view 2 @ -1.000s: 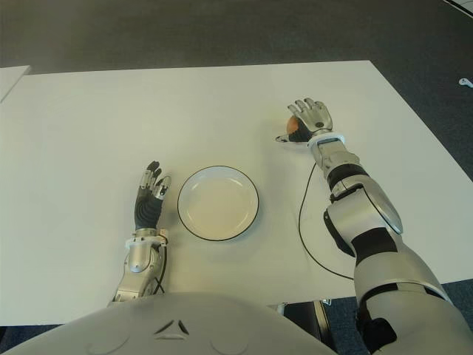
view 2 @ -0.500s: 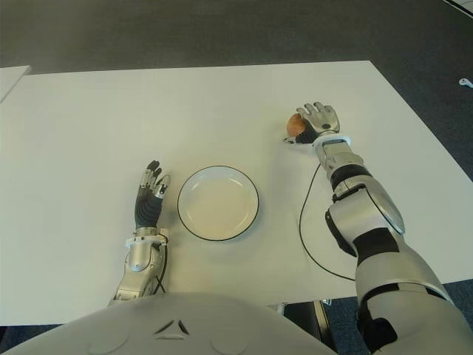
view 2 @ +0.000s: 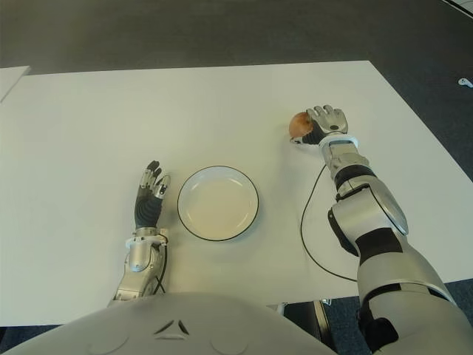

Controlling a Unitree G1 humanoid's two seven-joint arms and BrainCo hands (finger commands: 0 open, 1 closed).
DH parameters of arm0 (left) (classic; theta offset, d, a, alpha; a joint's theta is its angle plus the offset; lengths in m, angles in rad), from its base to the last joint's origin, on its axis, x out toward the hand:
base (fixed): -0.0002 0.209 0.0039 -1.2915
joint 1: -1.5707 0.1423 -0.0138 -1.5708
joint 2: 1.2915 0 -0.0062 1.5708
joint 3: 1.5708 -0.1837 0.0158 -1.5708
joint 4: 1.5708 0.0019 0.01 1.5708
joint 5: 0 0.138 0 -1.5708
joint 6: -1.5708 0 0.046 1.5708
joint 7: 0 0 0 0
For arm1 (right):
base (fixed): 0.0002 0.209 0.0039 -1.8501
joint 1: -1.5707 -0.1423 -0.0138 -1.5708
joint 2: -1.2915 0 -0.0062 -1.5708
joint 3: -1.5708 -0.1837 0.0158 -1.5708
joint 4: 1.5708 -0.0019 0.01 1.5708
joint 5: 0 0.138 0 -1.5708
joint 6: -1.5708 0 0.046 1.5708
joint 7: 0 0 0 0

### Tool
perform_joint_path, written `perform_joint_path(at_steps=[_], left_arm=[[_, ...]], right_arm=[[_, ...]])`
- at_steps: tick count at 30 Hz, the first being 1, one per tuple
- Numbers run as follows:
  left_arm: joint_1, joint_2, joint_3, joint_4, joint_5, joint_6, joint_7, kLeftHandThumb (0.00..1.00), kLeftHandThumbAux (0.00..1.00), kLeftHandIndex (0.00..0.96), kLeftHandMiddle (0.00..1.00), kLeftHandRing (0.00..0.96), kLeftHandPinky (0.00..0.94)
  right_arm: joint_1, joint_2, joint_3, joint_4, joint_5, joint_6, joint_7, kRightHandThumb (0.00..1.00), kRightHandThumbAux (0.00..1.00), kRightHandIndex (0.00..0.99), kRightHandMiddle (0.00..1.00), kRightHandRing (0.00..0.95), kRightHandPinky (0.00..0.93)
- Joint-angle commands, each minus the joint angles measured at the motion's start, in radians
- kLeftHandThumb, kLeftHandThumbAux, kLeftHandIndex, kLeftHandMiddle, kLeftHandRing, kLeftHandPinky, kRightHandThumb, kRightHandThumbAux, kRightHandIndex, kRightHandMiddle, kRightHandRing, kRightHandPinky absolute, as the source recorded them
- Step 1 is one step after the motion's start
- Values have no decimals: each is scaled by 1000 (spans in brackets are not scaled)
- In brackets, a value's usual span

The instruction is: Put the apples into the plate.

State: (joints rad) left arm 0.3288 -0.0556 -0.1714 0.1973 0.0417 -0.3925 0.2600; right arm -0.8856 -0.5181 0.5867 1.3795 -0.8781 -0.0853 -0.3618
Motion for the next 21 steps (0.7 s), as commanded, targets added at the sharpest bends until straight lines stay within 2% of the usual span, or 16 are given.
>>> perform_joint_path(at_steps=[1,10,17,21], left_arm=[[89,-34,-7,-19,-3,109,-12,0,406,0,0,0,0],[138,-44,-11,-142,-16,209,-10,0,409,0,0,0,0],[159,-45,-17,-196,-2,261,-1,0,418,0,0,0,0],[170,-44,-17,-213,-1,279,-1,0,423,0,0,0,0]], right_arm=[[6,23,1,15,9,21,40,229,293,0,0,0,0],[28,22,2,17,9,27,29,235,300,0,0,0,0],[19,53,-12,18,24,39,36,242,316,0,0,0,0],[9,51,-8,8,25,32,35,236,328,0,0,0,9]])
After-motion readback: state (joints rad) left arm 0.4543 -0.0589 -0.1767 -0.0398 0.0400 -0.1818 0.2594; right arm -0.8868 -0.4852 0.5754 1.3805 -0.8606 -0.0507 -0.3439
